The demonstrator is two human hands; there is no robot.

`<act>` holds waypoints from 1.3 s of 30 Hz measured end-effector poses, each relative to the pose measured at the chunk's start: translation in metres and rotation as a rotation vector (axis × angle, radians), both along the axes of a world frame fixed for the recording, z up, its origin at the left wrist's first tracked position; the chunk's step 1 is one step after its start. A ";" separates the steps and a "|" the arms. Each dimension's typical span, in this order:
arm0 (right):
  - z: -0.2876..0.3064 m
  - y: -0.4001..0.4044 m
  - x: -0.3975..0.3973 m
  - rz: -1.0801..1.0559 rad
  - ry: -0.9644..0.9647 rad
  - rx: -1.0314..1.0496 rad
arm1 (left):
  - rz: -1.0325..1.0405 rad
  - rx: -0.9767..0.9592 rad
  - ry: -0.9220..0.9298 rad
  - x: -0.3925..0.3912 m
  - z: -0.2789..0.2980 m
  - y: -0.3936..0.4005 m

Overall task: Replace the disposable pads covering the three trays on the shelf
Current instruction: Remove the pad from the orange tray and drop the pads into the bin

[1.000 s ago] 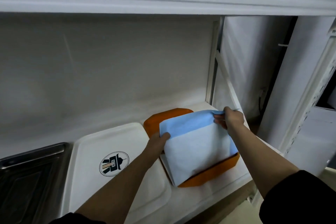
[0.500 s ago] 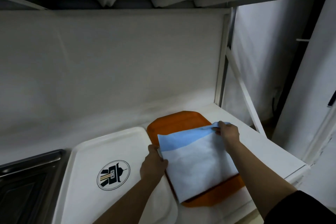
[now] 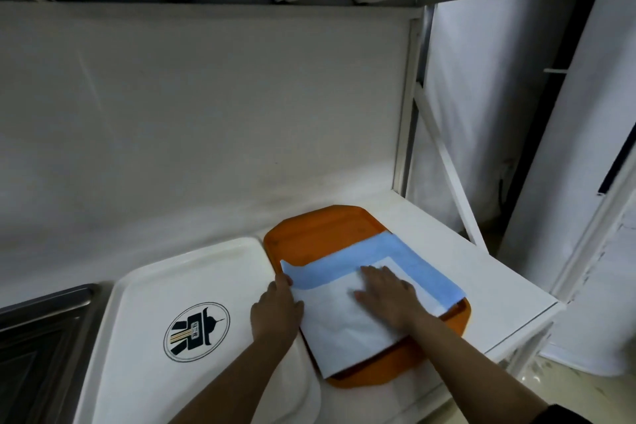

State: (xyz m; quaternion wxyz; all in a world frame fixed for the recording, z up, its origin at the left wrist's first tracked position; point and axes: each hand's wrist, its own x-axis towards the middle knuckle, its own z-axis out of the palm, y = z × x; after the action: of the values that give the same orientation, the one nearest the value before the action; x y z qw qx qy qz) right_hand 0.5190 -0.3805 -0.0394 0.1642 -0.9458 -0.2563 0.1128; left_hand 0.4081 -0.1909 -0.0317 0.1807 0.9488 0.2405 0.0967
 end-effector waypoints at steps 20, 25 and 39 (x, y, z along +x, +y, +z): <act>0.019 -0.005 -0.105 0.316 0.000 -0.114 | -0.607 0.298 0.440 -0.074 0.015 -0.027; 0.019 0.000 -0.123 0.331 -0.269 -0.144 | -0.615 0.312 0.513 -0.075 0.027 -0.025; 0.000 0.020 -0.121 0.476 -0.800 -0.157 | -0.596 0.278 0.443 -0.074 0.028 -0.007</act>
State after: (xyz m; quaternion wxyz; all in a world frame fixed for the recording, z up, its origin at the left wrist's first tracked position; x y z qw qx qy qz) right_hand 0.3976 -0.3607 -0.0395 -0.0500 -0.8397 -0.4997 -0.2067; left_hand 0.3345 -0.1978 -0.0041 0.0144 0.9903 -0.0276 -0.1356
